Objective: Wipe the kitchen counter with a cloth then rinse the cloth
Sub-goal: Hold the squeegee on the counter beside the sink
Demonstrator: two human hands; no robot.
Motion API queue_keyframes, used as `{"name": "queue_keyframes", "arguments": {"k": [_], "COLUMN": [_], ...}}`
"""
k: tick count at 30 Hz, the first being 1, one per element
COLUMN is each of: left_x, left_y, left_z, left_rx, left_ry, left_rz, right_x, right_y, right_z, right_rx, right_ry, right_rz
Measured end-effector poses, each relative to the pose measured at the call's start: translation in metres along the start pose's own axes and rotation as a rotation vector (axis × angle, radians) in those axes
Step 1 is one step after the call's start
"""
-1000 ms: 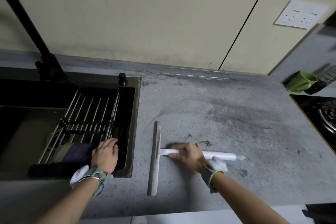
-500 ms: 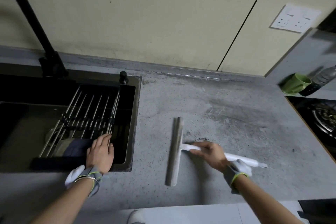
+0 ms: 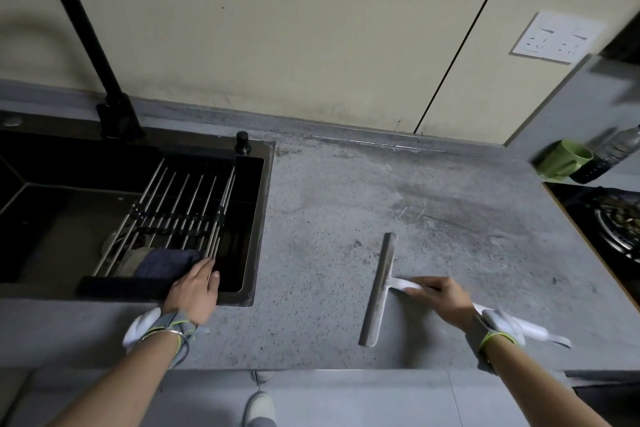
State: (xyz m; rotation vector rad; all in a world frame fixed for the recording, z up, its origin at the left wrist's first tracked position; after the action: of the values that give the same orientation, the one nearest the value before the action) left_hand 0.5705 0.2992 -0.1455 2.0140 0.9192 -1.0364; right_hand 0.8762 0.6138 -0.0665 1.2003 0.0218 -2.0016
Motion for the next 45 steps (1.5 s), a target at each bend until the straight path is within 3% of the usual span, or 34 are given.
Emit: {"name": "queue_keyframes", "arguments": {"k": [5, 11, 19, 24, 31, 36, 45], "left_x": [0.002, 0.001, 0.001, 0.003, 0.008, 0.001, -0.009], "left_y": [-0.003, -0.014, -0.014, -0.011, -0.004, 0.002, 0.01], "left_z": [0.003, 0.003, 0.006, 0.007, 0.007, -0.002, -0.003], "left_rx": [0.035, 0.015, 0.056, 0.081, 0.054, 0.032, 0.066], "left_ry": [-0.191, -0.187, -0.247, -0.252, -0.271, -0.221, -0.169], "left_rz": [0.12, 0.238, 0.239, 0.239, 0.2, 0.183, 0.198], "right_x": [0.036, 0.081, 0.122, 0.125, 0.051, 0.034, 0.068], "right_y": [-0.01, -0.019, -0.017, -0.007, -0.004, -0.002, -0.009], "right_z": [0.041, 0.085, 0.132, 0.136, 0.087, 0.057, 0.103], "right_rx": [-0.119, -0.241, -0.303, -0.278, -0.098, 0.037, -0.066], "right_ry": [0.072, 0.108, 0.144, -0.004, -0.047, -0.006, 0.056], "right_rz": [0.112, 0.181, 0.216, 0.261, 0.022, -0.028, 0.063]}}
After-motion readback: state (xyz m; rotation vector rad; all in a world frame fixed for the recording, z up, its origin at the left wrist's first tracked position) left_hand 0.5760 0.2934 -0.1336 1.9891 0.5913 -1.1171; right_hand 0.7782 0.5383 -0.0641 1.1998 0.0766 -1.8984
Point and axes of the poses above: each hand's wrist, its own y-axis away from the middle knuckle, its own x-axis out of the palm, z = x × y, the point moved 3 cm from there along -y, towards the middle knuckle
